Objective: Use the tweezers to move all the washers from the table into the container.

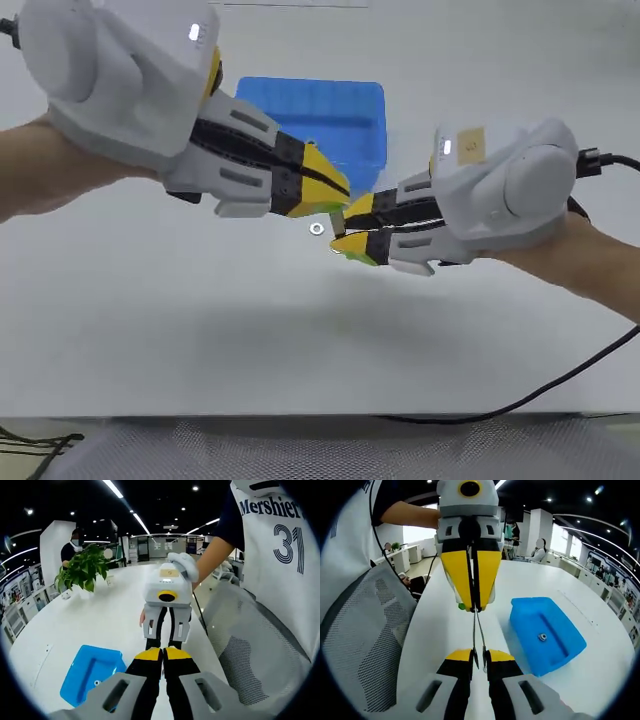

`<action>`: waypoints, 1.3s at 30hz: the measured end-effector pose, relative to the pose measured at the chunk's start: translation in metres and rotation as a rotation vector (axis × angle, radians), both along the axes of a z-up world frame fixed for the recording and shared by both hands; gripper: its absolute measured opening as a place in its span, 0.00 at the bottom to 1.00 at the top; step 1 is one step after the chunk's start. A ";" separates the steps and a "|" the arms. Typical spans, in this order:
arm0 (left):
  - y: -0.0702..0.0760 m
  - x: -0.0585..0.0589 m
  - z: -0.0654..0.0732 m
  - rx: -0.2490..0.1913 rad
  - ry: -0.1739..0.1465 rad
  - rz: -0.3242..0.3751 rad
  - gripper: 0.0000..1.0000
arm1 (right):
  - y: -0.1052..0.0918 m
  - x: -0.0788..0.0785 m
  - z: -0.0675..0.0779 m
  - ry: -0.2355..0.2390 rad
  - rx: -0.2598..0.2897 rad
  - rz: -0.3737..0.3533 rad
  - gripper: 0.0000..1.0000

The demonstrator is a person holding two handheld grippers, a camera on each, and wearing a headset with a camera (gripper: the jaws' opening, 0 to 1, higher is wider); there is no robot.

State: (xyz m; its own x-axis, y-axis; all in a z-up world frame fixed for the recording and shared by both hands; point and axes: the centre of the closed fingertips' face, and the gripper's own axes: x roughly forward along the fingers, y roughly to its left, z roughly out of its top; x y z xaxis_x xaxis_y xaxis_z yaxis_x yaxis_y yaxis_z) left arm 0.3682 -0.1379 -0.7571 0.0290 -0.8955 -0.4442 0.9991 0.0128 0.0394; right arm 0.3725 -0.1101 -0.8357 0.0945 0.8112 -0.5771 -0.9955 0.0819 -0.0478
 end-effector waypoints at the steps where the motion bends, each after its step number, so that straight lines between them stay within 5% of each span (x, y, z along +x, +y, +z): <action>1: 0.000 0.001 -0.001 -0.001 0.003 0.003 0.05 | 0.000 0.001 -0.001 0.002 0.000 -0.003 0.12; 17: -0.001 0.004 -0.015 0.004 0.022 0.036 0.05 | 0.001 0.007 -0.019 0.035 -0.002 -0.015 0.12; 39: -0.003 0.007 -0.019 -0.014 0.042 0.051 0.05 | -0.001 0.008 -0.023 0.034 -0.009 -0.026 0.12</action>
State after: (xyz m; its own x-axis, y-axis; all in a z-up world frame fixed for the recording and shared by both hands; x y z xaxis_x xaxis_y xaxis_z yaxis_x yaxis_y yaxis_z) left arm 0.3756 -0.1404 -0.7759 0.0567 -0.8994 -0.4334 0.9979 0.0645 -0.0032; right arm 0.3808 -0.1115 -0.8587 0.0954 0.8037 -0.5874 -0.9941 0.1072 -0.0148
